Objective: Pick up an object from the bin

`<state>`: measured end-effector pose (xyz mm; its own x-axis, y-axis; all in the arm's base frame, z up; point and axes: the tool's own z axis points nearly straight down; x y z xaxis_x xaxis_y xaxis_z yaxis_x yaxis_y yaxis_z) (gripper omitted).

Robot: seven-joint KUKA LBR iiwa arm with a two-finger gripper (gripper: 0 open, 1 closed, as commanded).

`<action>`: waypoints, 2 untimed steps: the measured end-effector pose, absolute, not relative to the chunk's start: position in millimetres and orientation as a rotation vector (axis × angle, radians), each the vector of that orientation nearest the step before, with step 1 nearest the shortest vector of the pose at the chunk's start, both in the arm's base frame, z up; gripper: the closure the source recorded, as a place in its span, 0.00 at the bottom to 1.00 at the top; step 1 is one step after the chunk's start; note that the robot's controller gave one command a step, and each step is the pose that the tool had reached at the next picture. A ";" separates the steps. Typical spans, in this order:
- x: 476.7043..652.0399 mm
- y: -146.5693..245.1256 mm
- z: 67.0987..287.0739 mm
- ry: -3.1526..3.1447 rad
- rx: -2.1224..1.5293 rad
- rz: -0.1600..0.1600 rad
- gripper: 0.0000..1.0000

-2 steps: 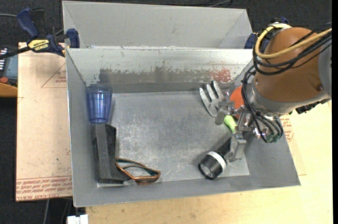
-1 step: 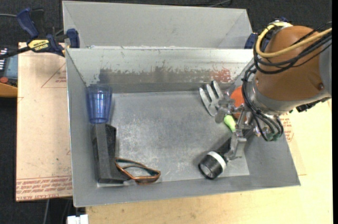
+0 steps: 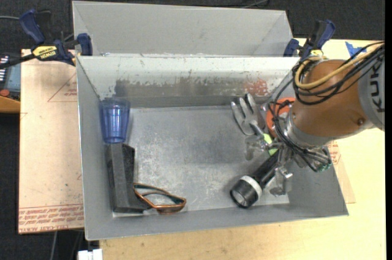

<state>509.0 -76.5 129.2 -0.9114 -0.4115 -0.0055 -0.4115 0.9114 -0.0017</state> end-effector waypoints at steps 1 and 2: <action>487.0 -93.9 73.3 3.049 -0.619 -0.008 0.00; 520.6 -79.8 70.2 2.944 -1.081 0.001 0.00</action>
Offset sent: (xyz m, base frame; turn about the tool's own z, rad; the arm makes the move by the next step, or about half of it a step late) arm 0.0104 -0.0049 -0.0592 -0.2823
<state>520.6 -79.8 70.2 -0.7623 -0.6472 -0.0051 -0.6472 0.7624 -0.0010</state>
